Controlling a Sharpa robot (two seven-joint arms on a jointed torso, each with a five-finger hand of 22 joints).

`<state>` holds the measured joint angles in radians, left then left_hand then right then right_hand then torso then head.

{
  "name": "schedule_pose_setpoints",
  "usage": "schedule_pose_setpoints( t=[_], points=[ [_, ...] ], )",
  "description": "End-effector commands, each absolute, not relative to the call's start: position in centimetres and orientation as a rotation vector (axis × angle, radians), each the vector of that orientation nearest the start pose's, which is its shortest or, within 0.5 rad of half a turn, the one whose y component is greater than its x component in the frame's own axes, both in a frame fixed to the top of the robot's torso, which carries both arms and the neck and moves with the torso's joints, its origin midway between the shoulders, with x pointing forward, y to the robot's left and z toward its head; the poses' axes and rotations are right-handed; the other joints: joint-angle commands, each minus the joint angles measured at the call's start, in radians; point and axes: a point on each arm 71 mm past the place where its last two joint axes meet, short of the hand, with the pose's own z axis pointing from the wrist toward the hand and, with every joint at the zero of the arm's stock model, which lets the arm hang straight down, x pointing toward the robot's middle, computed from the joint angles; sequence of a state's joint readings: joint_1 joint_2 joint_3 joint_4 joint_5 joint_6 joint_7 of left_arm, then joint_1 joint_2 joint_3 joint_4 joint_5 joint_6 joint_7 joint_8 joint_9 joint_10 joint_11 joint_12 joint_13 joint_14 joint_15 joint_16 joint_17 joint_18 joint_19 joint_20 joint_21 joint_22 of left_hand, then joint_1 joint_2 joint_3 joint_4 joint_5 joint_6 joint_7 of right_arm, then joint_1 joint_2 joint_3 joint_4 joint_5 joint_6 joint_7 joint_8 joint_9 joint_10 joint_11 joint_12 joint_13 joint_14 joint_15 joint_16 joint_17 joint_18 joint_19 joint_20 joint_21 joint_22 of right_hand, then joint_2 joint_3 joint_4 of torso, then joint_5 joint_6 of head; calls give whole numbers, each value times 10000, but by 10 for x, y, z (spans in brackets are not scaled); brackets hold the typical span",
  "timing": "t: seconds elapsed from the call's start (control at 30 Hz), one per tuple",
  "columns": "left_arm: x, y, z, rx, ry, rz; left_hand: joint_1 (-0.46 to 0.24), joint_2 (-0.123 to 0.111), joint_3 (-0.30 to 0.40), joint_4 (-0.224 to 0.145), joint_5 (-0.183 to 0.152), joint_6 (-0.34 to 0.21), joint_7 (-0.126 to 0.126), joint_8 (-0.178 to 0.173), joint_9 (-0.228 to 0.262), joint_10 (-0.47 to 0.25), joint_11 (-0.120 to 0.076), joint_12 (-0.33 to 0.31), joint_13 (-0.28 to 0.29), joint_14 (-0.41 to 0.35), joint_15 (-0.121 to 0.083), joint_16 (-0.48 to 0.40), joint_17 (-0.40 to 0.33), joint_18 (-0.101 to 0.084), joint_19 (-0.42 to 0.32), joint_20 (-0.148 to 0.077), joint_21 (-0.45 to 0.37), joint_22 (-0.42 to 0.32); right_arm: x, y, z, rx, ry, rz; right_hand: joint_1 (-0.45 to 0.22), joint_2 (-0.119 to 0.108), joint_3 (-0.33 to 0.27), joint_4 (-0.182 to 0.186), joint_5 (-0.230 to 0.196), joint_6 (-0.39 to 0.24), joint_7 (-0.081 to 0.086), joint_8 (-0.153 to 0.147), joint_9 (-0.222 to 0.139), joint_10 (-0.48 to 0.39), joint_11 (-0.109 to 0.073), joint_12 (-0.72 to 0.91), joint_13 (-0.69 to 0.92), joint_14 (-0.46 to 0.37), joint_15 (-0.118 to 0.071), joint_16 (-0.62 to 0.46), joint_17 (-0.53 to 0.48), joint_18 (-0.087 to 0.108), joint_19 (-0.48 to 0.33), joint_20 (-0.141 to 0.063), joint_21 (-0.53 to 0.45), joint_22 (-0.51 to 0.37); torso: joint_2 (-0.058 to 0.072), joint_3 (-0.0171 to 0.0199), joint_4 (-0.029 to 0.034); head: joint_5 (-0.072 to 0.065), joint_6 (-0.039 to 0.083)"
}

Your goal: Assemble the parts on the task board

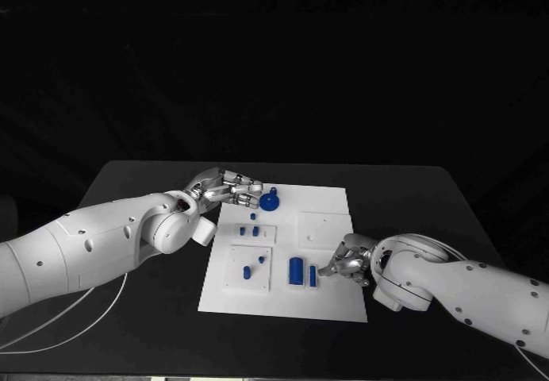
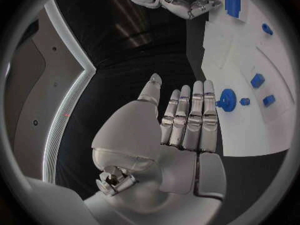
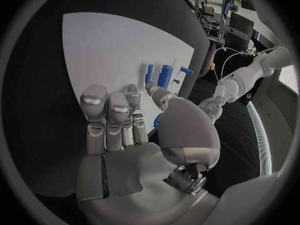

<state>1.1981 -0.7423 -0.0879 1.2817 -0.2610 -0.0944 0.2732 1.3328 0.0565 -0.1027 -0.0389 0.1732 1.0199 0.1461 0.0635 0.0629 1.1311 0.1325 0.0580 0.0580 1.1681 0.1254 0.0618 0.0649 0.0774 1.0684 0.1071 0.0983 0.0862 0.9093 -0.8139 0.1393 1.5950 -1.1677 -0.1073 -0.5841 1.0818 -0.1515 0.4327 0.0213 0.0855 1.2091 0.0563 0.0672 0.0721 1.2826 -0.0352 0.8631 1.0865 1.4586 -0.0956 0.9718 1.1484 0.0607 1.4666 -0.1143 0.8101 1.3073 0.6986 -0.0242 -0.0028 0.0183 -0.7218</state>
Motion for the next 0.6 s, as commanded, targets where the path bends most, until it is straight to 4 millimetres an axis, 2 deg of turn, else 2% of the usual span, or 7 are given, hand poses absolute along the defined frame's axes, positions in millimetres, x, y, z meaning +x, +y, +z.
schedule_pose_setpoints(
  t=[0.03, 0.13, 0.27, 0.37, 0.47, 0.53, 0.6],
  points=[
    [521, 218, -214, -8953, 16489, -14326, 12, -23, 36, 12, 48, -45, -11, 21, -5, -42, -28, 13, 11, -60, -34, -3, 14, -97, -30, 11, 52, -10, 445, -192, -267, 4537, 21366, 6937, 236, -14, -236, 93, 29, -114, 5, -34, 11, -101, 36, -99, -102, 24, 43, -151, -77, 80, 396, 20, -184, 946, -40, 11, -28, -83, 225],
    [525, 223, -214, -9266, 16112, -14226, 37, -8, 57, -9, 63, -16, -22, 26, -4, -19, -36, 13, 11, -53, -38, -4, 14, -100, -29, 7, 53, -9, 463, -200, -252, 5098, 20495, 8285, 508, 141, -720, 87, 425, -201, 34, -32, 8, -432, 82, -648, -553, -176, 86, -848, -531, 150, 236, 65, -1101, 725, -88, 10, -67, -138, 403],
    [534, 233, -215, -9896, 15444, -13963, 63, 9, 78, -34, 74, -1, -27, 21, -6, 0, -44, 12, 10, -51, -41, -4, 12, -103, -30, 4, 53, -9, 495, -221, -232, 6441, 18973, 9784, 951, 612, -1814, -269, 1600, -536, 183, -25, -9, -986, 215, -1693, -1635, -709, 235, -2698, -1957, 409, -336, 238, -5283, -946, -246, -33, -121, -163, 633],
    [541, 239, -215, -10314, 15003, -13801, 71, 12, 84, -42, 82, -4, -27, 18, -7, -4, -44, 9, 8, -52, -42, -5, 11, -103, -29, 2, 54, -9, 518, -235, -222, 7197, 17892, 10324, 1517, 969, -1662, -858, 1539, -763, 292, -48, -28, -1205, 351, -2633, -2898, -1128, 383, -3665, -2718, 337, -590, 388, -6319, -2018, -382, -52, -204, -58, 767],
    [547, 247, -216, -10762, 14526, -13709, 88, 33, 114, -100, 94, 3, -28, 17, -7, -209, 13, 8, 7, -106, -17, -6, 7, -99, -46, 17, 46, -12, 542, -246, -215, 8174, 16576, 11023, 1497, 964, -1219, -1147, 1494, -964, 432, -49, -50, -1227, 427, -3498, -4281, -1474, 526, -4291, -3352, 283, -777, 513, -6987, -2873, -435, -7, -313, 23, 982],
    [551, 250, -216, -10968, 14296, -13630, 85, 34, 123, -136, 90, 2, -66, 16, -8, -349, 37, 9, 8, -175, 7, -8, 2, -93, -61, 36, 39, -15, 552, -250, -215, 8710, 15994, 11413, 1563, 1034, -822, -1256, 1533, -1206, 600, -52, -77, -1669, 683, -4605, -5349, -2340, 835, -5225, -3991, 208, -1712, 749, -7439, -3460, -453, 26, -337, -4, 1123],
    [556, 254, -217, -11157, 14077, -13542, 76, 29, 131, -179, 84, -23, -120, 12, -9, -549, 45, 7, 7, -399, 40, -12, -5, -68, -85, 74, 28, -19, 560, -253, -215, 9204, 15456, 11837, 1380, 1037, -279, -1253, 1670, -1564, 660, -49, -91, -2064, 1152, -6263, -7091, -3316, 1388, -6767, -5239, 162, -3384, 1245, -7413, -4677, -492, 66, -383, 18, 1205]
  ],
)
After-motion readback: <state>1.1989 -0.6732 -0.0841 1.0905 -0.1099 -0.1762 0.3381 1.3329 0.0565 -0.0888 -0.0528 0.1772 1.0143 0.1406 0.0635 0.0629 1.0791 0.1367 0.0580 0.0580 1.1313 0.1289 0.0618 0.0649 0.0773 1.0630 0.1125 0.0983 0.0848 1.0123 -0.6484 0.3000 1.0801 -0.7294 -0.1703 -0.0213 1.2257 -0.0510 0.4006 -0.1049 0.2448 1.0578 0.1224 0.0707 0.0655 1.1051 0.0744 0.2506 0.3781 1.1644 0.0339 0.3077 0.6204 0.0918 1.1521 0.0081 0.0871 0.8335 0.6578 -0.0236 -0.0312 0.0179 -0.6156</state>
